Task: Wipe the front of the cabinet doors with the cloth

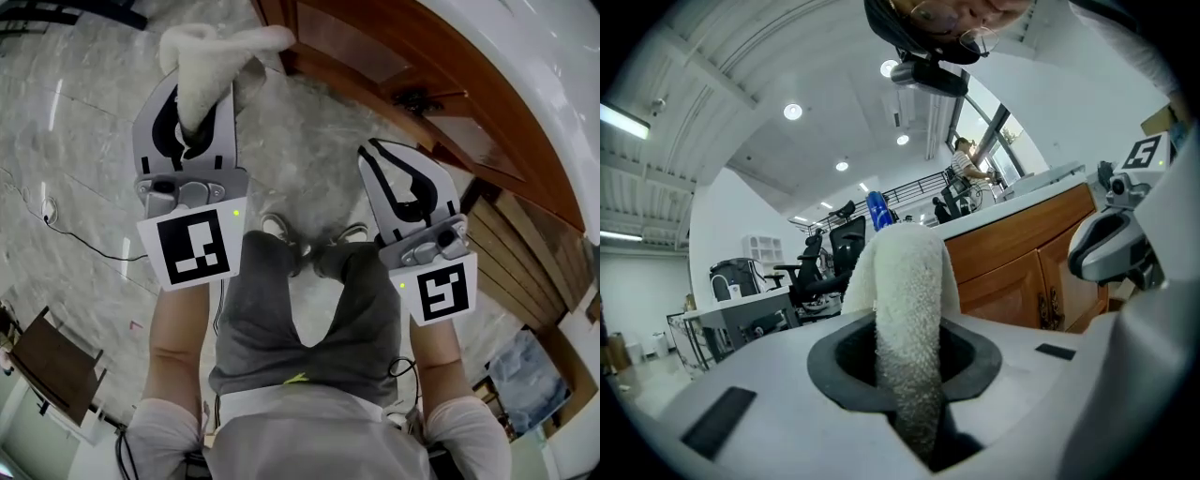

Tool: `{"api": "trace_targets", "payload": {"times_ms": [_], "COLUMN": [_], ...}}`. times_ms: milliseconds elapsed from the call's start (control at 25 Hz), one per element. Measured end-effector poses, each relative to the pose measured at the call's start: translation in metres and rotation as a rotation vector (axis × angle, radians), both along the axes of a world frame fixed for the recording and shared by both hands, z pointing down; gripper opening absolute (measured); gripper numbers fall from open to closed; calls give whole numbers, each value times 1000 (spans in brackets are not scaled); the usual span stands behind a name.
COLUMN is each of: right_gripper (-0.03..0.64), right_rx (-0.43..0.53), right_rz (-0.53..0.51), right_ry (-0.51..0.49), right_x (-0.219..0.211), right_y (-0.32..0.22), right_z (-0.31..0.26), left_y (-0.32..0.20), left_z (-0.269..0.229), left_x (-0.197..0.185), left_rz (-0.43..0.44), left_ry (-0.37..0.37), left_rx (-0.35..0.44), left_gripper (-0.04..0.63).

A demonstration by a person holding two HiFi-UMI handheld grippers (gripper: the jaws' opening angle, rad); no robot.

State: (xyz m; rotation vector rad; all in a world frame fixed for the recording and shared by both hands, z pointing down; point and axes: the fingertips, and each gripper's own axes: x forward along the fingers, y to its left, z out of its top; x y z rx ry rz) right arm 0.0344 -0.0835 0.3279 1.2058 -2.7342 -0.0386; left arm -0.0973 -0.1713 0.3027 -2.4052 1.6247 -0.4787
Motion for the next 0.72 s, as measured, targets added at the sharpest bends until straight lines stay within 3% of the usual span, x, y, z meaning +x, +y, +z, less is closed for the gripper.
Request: {"api": "trace_targets", "payload": {"times_ms": [480,720], "right_gripper": [58,58], "right_rx": [32,76], "right_rz": [-55,-83], "right_ry": [-20,-42], "right_x": [-9,-14], "right_y": [-18,-28], "right_z": [86,133], "left_y": [-40,-54], "left_z": [45,77], "left_x": [13,14], "left_rz": [21,32], "left_ry": [13,-15], "left_rx": [118,174], "left_gripper": [92,92]}}
